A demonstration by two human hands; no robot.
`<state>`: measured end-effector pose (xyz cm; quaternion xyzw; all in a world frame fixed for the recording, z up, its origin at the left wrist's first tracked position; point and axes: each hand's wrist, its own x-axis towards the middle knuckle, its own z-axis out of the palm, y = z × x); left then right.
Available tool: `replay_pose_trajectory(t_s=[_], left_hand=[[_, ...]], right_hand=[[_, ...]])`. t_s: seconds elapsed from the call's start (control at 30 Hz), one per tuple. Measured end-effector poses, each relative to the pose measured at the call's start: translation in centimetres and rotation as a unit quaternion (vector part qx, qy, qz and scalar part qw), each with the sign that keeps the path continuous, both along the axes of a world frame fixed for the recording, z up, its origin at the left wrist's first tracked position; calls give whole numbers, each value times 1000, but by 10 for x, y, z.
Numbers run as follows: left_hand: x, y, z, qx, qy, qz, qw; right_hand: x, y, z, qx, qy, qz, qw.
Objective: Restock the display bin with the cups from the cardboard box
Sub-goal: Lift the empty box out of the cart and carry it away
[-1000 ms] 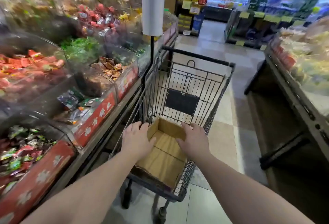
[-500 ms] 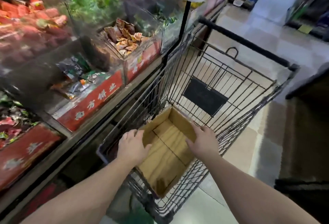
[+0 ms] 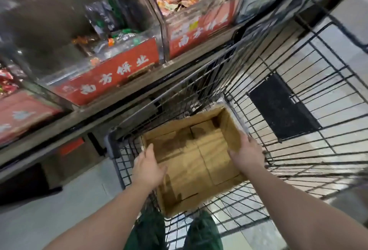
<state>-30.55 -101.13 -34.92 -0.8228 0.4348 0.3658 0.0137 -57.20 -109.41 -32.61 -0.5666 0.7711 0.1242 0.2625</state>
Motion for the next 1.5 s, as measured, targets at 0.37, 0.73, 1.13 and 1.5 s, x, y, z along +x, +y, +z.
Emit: replay_pose_trajectory(t_s=[0.37, 0.73, 1.13, 1.5], left_hand=[[-31, 0, -60, 9, 34, 325, 945], [-40, -3, -48, -13, 143, 405, 903], [-33, 28, 81, -106, 114, 310, 938], [21, 102, 217, -213, 45, 258, 941]], right_hand=[[-52, -64, -91, 113, -86, -11, 990], [-38, -67, -89, 84, -111, -12, 990], [-24, -34, 68, -96, -83, -9, 992], [17, 54, 215, -254, -58, -13, 965]])
